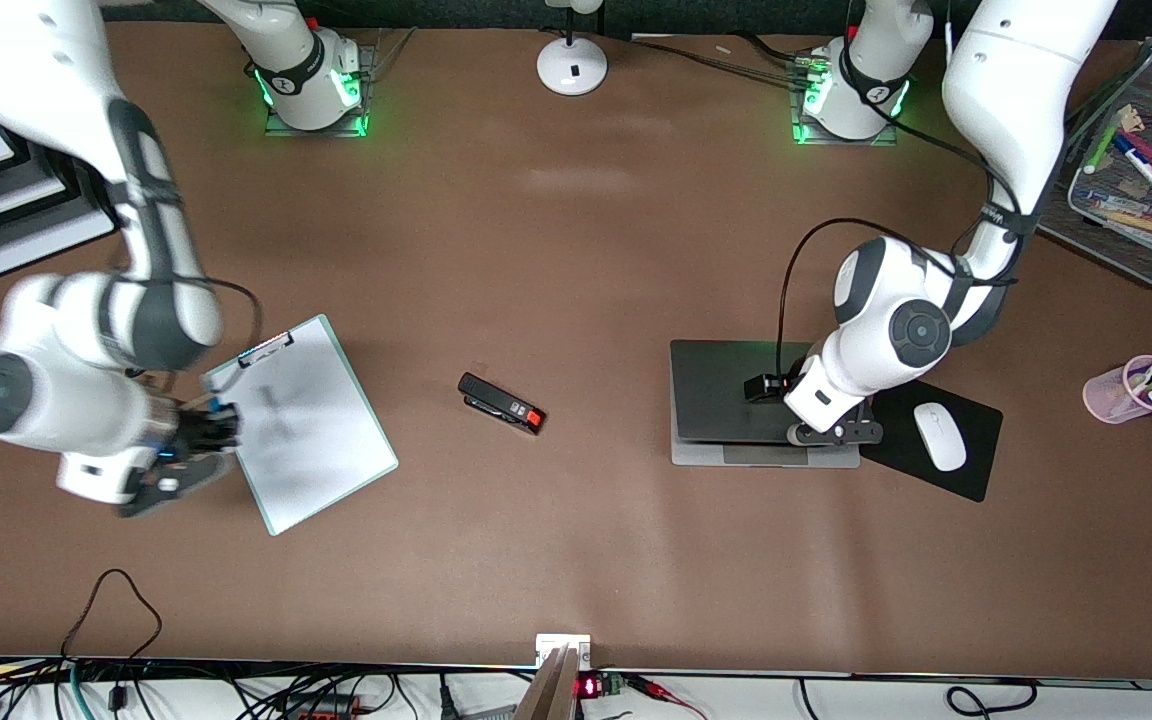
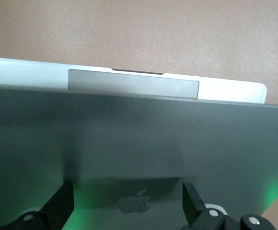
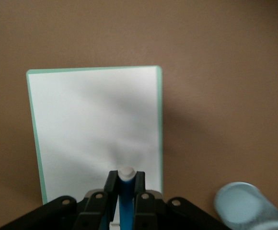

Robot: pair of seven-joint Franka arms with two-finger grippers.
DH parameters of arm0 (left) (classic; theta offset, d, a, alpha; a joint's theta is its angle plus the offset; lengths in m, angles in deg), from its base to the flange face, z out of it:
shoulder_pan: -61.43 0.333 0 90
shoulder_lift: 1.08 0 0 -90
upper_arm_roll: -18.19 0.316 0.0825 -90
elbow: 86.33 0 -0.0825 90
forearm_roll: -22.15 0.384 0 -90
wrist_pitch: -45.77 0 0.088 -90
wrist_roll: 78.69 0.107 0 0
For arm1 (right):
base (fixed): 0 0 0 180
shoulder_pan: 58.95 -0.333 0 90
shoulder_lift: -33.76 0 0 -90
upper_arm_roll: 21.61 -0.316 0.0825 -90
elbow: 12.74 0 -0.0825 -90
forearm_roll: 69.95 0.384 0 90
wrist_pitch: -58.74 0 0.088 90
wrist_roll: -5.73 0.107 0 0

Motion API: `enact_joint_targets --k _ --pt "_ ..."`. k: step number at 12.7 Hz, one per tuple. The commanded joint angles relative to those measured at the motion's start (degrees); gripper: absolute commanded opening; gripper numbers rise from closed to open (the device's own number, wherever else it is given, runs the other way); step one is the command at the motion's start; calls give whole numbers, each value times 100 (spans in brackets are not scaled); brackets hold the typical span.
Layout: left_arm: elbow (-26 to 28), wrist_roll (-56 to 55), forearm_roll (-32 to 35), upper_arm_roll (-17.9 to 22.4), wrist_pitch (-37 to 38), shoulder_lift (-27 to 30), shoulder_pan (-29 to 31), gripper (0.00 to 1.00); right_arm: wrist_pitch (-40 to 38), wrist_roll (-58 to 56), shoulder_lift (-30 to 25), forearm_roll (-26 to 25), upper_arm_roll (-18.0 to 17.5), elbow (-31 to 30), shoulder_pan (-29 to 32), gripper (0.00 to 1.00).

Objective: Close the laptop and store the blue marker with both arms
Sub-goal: 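Push the laptop lid shut with the left gripper while the right gripper lifts the marker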

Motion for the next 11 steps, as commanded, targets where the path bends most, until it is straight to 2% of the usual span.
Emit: enact_joint_targets --k 1,3,6,9,11 --pt "-313 89 -48 -19 -75 -294 -4 100 -128 -939 -374 34 -67 -35 453 0" --pt "-462 89 -48 -19 -84 -513 -13 100 -128 -1722 -602 349 -85 -35 665 0" --pt "-524 89 -31 -1 -84 -620 -13 100 -146 -3389 -717 1402 -76 -35 1034 0" --pt "-612 63 -22 8 91 -498 22 100 -102 -5270 -700 2510 -58 0 1455 0" --pt "-708 62 39 34 555 -226 40 100 -110 -6264 -621 3195 -67 0 1798 0"
